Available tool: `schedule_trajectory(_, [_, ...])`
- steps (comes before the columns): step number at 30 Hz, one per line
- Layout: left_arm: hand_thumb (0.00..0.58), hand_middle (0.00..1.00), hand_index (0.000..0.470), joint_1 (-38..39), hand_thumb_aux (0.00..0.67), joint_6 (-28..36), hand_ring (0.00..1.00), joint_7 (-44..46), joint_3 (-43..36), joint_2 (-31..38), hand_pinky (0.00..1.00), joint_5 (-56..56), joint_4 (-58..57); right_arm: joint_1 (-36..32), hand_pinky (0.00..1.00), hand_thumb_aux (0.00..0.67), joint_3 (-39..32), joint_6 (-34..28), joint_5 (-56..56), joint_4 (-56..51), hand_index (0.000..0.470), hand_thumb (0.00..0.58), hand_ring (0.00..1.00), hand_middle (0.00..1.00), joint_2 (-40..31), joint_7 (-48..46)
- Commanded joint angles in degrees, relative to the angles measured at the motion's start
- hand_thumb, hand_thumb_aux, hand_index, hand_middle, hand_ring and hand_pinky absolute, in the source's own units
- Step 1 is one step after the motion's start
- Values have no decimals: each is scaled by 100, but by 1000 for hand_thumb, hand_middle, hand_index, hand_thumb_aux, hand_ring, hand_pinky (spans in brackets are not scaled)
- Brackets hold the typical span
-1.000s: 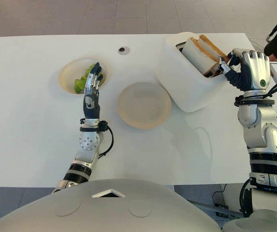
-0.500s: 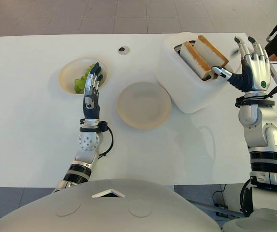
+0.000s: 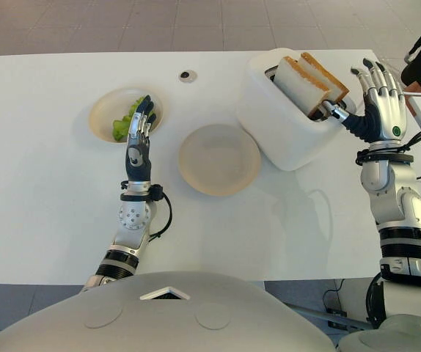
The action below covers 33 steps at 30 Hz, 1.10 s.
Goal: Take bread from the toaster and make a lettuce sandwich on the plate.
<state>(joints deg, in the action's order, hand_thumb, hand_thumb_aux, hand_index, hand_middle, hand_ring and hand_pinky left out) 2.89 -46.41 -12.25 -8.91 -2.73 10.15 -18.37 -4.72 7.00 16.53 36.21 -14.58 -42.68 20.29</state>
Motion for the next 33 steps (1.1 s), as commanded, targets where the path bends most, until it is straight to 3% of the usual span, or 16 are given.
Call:
schedule_trajectory(1, [0,0,0,182,0,92,0,-14,-3,-118,0,82,-19,-127,0,260,-55,-11,-38,9,182,363,0,0,-105,-217])
schedule_trajectory(5, [0,0,0,210,0,112,0,-16,-18,-131,0,90,16,-138,0,187,-32,7,-36,-53,131,278,0,0,-227,-325])
schedule_trajectory(7, [0,0,0,232,0,120,0,-23,-21,-135,0,96,42,-162,0,118,-68,23,-18,-45,83,187,0,0,-268,-408])
schedule_trajectory(9, [0,0,0,239,0,126,0,-32,-21,-140,0,103,56,-184,0,110,-97,42,-2,11,77,175,0,0,-284,-479])
schedule_trajectory(12, [0,0,0,239,0,132,0,-54,-14,-145,0,113,51,-270,0,158,-169,76,31,99,111,241,0,0,-288,-589])
schedule_trajectory(13, [0,0,0,233,0,135,0,-61,-15,-148,0,117,46,-296,0,221,-188,83,40,123,155,319,0,0,-286,-622])
schedule_trajectory(14, [0,0,0,231,0,137,0,-70,-20,-154,0,124,45,-325,0,247,-204,98,40,130,173,349,0,0,-288,-651])
schedule_trajectory(15, [0,0,0,235,0,135,0,-78,-21,-155,0,126,48,-351,0,321,-217,103,38,147,225,422,0,0,-288,-681])
schedule_trajectory(16, [0,0,0,236,0,134,0,-86,-25,-157,0,129,47,-368,0,365,-220,107,34,152,256,460,0,0,-292,-704])
schedule_trajectory(17, [0,0,0,240,0,131,0,-99,-28,-161,0,136,46,-390,0,455,-227,118,28,151,319,520,0,0,-302,-731])
schedule_trajectory(18, [0,0,0,247,0,129,0,-112,-32,-166,0,146,47,-406,63,607,-229,126,21,148,426,575,63,63,-317,-751])
schedule_trajectory(19, [0,0,0,255,0,123,0,-122,-33,-167,0,150,45,-419,463,670,-228,125,17,151,470,580,463,463,-332,-772])
schedule_trajectory(20, [0,0,0,258,0,121,0,-128,-37,-169,0,153,42,-415,886,670,-189,110,7,192,470,580,886,886,-341,-766])
schedule_trajectory(21, [0,0,0,261,0,118,0,-132,-38,-168,0,152,37,-411,1000,670,-140,93,-15,242,470,580,1000,1000,-345,-766])
schedule_trajectory(28, [0,0,0,331,0,104,0,-155,-31,-144,0,155,59,-458,1000,670,499,152,17,1506,470,580,1000,1000,-7,73])
schedule_trajectory(33, [0,0,0,386,0,97,0,-199,88,-65,0,151,147,-491,1000,670,569,897,-311,2965,470,580,1000,1000,466,486])
